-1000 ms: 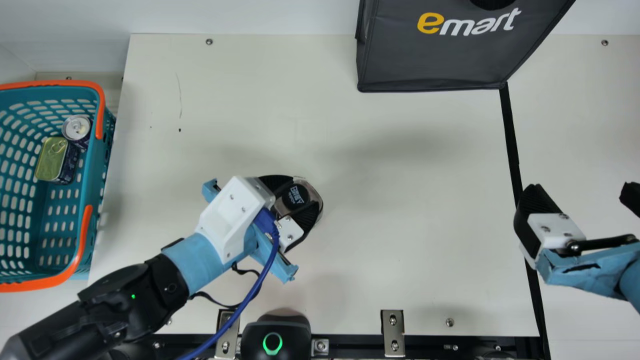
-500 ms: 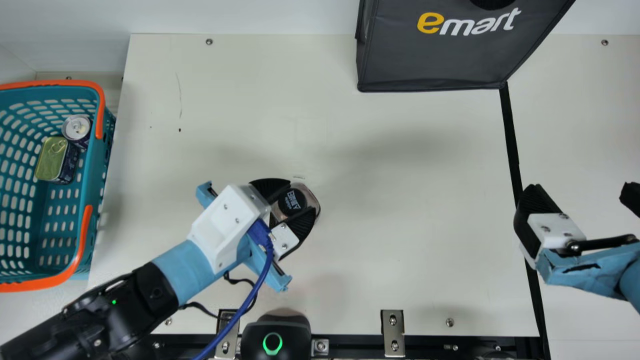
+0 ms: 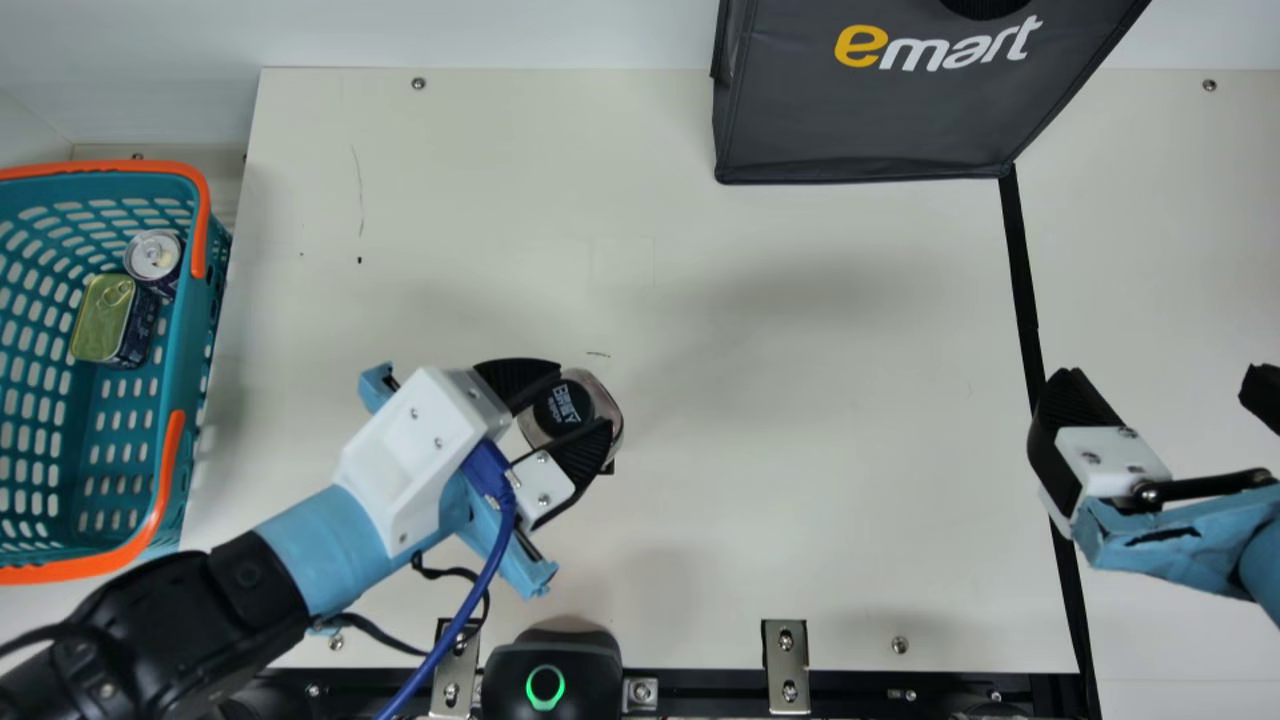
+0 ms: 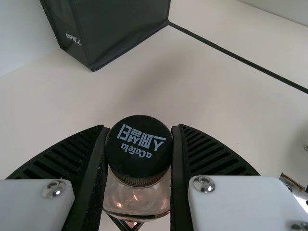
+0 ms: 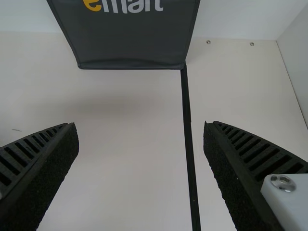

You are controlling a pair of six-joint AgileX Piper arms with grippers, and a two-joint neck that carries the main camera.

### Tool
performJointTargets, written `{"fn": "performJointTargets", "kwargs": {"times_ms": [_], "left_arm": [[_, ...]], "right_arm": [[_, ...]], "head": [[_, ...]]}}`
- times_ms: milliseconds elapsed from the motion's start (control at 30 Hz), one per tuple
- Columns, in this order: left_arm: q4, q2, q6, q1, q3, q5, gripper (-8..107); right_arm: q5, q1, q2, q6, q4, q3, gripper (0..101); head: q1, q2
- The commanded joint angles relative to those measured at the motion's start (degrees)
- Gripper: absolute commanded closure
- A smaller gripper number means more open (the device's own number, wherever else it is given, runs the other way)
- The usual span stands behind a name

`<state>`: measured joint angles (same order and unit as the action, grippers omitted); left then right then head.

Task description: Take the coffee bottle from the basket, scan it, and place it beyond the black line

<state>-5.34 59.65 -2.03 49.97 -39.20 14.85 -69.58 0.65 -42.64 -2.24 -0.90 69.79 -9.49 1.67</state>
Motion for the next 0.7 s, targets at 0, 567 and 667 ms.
{"fn": "performJointTargets", "kwargs": {"times_ms": [0,567,667], "left_arm": [[-7.8,0.1,-9.4,-1.4,-0.7,1.3,89],[-44.3,3.2,-53.5,-17.7,-4.9,13.5,89],[-50.1,4.6,-61.4,-22.4,-5.3,17.3,89]], "right_arm": [[0.0,0.0,0.0,0.0,0.0,0.0,10],[0.0,0.0,0.0,0.0,0.0,0.0,10],[0.0,0.0,0.0,0.0,0.0,0.0,10]], "head": [[1.6,-0.1],[1.6,-0.1],[1.6,-0.1]]}}
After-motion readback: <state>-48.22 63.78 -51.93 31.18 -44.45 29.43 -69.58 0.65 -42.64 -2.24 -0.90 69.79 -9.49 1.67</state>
